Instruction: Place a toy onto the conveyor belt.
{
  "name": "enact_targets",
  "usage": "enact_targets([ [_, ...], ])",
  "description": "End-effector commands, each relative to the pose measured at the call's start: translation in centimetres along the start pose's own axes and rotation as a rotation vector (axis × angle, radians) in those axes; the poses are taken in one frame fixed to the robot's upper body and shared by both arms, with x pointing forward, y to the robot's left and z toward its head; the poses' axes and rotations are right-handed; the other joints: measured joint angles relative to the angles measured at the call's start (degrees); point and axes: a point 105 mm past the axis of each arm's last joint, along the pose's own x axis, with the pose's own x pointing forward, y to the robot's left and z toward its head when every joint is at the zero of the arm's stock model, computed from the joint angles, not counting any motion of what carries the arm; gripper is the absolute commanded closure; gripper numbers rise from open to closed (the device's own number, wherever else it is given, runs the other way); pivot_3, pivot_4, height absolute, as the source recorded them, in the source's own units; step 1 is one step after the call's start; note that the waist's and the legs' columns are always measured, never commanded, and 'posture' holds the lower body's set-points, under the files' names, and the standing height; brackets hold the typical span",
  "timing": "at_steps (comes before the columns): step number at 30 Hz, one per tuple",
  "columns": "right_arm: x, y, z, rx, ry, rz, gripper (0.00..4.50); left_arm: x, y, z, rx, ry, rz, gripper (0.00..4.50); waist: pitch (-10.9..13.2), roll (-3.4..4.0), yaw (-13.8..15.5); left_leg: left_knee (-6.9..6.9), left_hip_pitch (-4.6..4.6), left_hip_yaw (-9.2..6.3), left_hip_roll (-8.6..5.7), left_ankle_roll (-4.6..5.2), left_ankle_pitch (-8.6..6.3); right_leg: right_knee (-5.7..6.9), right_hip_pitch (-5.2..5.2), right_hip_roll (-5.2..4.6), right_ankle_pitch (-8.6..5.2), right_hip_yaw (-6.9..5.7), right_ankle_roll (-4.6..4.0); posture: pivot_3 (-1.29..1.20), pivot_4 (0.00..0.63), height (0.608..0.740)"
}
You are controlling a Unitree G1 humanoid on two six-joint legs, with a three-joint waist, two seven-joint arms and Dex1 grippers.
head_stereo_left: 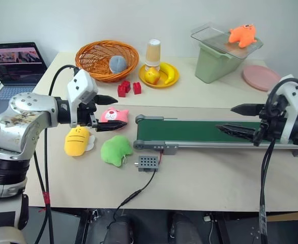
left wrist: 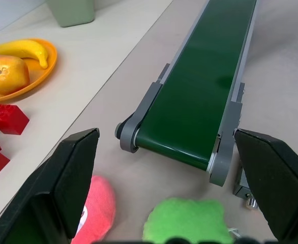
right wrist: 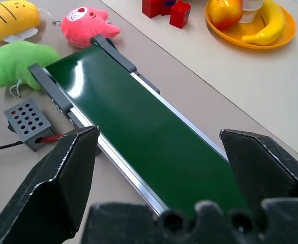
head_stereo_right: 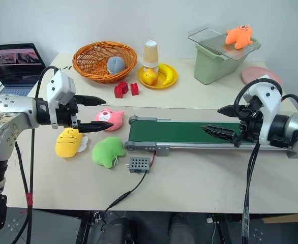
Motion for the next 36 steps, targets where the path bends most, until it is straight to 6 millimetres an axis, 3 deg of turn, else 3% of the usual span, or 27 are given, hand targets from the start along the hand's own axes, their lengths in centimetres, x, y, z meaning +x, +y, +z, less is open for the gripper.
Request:
enact_targets([
  [1, -0.7, -0.7, 1.7, -0.059, -0.058, -0.037, 0.03, -0.6, 0.7, 0.9, 0.023, -0.041, 0.063, 0.0, 0.0, 0.0, -0.01, 0.0, 0.0, 0.0, 0.0, 0.0, 0.0, 0.0, 0.0, 0.0, 0.0, 0.0, 0.0, 0.0, 0.15, 0.739],
  [14, -1.0, -1.8, 2.3, -0.072, -0.099, -0.092, 0.03, -0.2, 3.7, 2.9, -0.055, -0.173, 0.197, 0.0, 0.0, 0.0, 0.0, 0.01, 0.0, 0.0, -0.02, -0.14, 0.08, 0.02, 0.03, 0.0, 0.02, 0.0, 0.02, 0.0, 0.15, 0.739],
  [27, -0.2, -0.8, 4.0, -0.054, -0.187, 0.026, 0.03, -2.4, 4.5, 1.4, -0.102, -0.121, 0.272, 0.0, 0.0, 0.0, -0.09, 0.01, 0.01, 0.0, -0.01, -0.16, 0.09, 0.03, 0.03, 0.0, 0.01, 0.0, 0.02, 0.0, 0.15, 0.739],
  [31, 0.3, -0.6, 3.9, -0.055, -0.18, 0.061, 0.03, -4.1, 4.9, -0.1, -0.135, -0.078, 0.338, 0.0, 0.0, 0.0, -0.22, 0.0, 0.01, 0.0, 0.0, -0.19, 0.11, 0.03, 0.01, 0.0, 0.01, -0.01, 0.02, 0.0, 0.15, 0.739],
  [33, 0.7, -0.7, 3.8, -0.06, -0.172, 0.067, 0.03, -5.4, 5.8, -2.1, -0.19, -0.028, 0.44, 0.0, 0.0, 0.0, -0.37, 0.0, 0.02, 0.01, 0.01, -0.18, 0.11, 0.04, 0.01, 0.0, 0.01, 0.0, 0.02, 0.0, 0.15, 0.739],
  [36, 1.2, -0.9, 3.8, -0.064, -0.173, 0.071, 0.03, -6.5, 5.3, -5.1, -0.233, 0.081, 0.502, 0.0, 0.0, 0.0, -0.7, 0.0, 0.06, 0.01, 0.02, -0.13, 0.08, 0.09, 0.02, 0.0, 0.0, 0.01, 0.01, 0.0, 0.15, 0.739],
])
